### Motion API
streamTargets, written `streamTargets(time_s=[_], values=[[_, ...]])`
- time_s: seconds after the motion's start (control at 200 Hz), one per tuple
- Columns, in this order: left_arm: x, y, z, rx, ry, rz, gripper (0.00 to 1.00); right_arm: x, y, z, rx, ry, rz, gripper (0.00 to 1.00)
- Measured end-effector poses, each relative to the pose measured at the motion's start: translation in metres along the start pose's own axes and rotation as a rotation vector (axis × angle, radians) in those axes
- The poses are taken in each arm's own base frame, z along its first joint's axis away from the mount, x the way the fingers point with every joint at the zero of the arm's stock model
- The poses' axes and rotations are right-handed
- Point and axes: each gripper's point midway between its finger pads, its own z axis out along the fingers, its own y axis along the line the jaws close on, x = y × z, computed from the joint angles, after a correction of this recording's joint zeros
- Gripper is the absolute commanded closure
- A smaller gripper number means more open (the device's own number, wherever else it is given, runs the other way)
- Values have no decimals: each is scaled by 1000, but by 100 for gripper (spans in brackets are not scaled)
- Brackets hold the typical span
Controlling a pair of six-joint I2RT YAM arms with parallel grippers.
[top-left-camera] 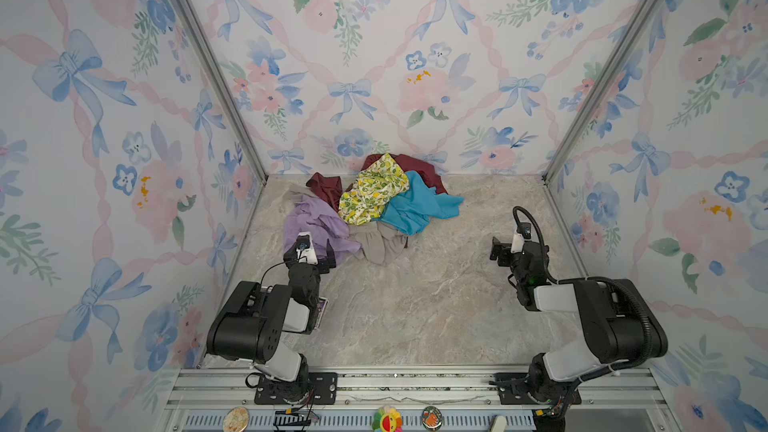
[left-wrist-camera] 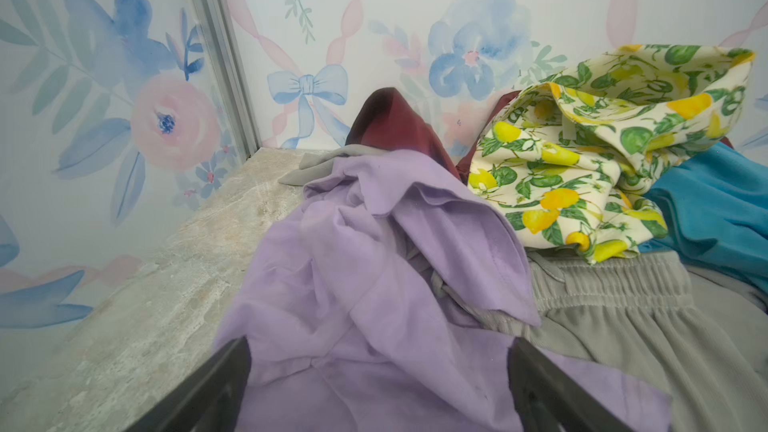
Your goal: Pick out a specific cloth from the pile
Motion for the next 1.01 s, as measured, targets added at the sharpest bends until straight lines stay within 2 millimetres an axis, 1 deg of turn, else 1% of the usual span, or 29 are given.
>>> streamTargets(time_s=[1.005], values=[[-1, 1, 0, -5, -1, 0, 2, 1, 2, 0, -16, 2, -3, 3]])
